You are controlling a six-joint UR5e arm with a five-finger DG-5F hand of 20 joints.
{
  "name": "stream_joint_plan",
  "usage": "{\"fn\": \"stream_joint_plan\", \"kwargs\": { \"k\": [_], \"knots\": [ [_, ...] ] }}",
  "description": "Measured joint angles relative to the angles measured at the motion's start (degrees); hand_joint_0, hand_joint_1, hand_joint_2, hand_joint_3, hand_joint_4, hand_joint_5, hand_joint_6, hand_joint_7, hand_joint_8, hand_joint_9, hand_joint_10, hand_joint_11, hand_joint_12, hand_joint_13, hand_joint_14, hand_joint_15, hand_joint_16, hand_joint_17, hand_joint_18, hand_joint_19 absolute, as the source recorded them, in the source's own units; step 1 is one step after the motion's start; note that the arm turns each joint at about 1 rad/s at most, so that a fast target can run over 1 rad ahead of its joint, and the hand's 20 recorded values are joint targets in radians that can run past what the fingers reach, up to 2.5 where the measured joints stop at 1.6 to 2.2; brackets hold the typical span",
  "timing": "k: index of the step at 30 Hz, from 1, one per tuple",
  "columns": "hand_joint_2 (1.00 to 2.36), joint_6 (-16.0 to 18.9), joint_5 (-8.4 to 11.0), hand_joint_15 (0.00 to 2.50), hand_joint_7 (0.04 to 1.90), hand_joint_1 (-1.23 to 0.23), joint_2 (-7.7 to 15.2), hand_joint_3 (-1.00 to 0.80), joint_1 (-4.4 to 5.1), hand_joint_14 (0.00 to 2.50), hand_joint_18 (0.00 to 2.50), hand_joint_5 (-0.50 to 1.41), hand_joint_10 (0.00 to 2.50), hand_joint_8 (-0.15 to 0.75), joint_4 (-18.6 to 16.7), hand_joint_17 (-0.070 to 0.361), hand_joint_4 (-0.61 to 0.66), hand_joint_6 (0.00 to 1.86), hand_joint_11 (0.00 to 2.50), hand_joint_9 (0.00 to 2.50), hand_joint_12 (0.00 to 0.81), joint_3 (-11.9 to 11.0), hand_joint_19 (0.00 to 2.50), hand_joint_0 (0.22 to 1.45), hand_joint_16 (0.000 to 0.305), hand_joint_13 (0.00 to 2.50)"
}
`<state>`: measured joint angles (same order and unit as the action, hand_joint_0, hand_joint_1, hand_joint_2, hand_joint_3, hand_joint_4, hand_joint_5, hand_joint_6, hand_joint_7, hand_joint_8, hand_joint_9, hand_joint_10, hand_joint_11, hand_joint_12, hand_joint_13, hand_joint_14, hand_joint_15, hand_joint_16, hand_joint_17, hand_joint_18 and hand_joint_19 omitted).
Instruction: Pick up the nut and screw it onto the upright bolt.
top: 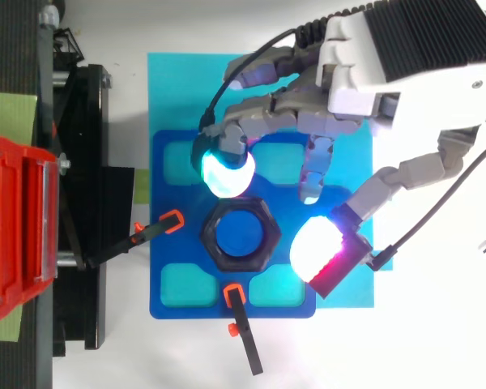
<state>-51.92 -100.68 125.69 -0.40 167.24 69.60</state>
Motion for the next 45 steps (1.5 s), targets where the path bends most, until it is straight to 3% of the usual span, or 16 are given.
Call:
{"fn": "stream_joint_plan", "kwargs": {
  "k": [14,20,23,25,28,34,45],
  "knots": [
    [1.00,-1.35,0.43,0.00,1.18,-0.55,-0.63,-0.50,-0.37,0.00,0.44,0.10,0.00,0.106,0.13,0.038,0.07,0.51,0.02,1.67,0.226,-0.66,0.00,0.52,0.017,0.85],
    [1.00,-1.99,0.64,0.00,1.24,-0.55,-1.66,-0.50,-0.70,0.00,0.58,0.11,0.00,0.115,2.00,0.031,0.05,0.50,0.05,1.77,0.198,-0.67,0.00,0.53,0.014,0.94],
    [1.00,-2.06,0.65,0.00,1.21,-0.54,-2.38,-0.50,-0.89,0.00,0.52,0.08,0.00,0.146,3.27,0.038,0.08,0.50,0.04,1.64,0.220,-0.69,0.00,0.52,0.017,0.90],
    [1.00,-2.07,0.65,0.00,1.08,-0.52,-2.90,-0.50,-1.03,0.00,0.45,0.04,0.00,0.211,3.79,0.048,0.17,0.51,0.04,1.50,0.253,-0.85,0.00,0.51,0.021,0.84],
    [1.00,-2.06,0.65,0.00,0.87,-0.52,-3.28,-0.50,-1.17,0.00,0.42,-0.03,0.00,0.239,4.18,0.064,0.24,0.50,0.05,1.38,0.284,-1.44,0.00,0.50,0.028,0.79],
    [1.00,-2.05,0.90,0.00,0.69,-0.53,-3.40,-0.50,-1.19,0.00,0.35,-0.11,0.00,0.260,4.28,0.084,0.20,0.50,0.00,1.14,0.327,-2.93,0.00,0.48,0.038,0.66],
    [1.00,-1.68,1.84,0.00,0.63,-0.52,-2.20,-0.50,-0.21,0.00,0.23,-0.14,0.00,0.252,0.88,0.098,0.17,0.50,0.00,0.88,0.341,-2.52,0.02,0.46,0.043,0.51]
  ]
}}
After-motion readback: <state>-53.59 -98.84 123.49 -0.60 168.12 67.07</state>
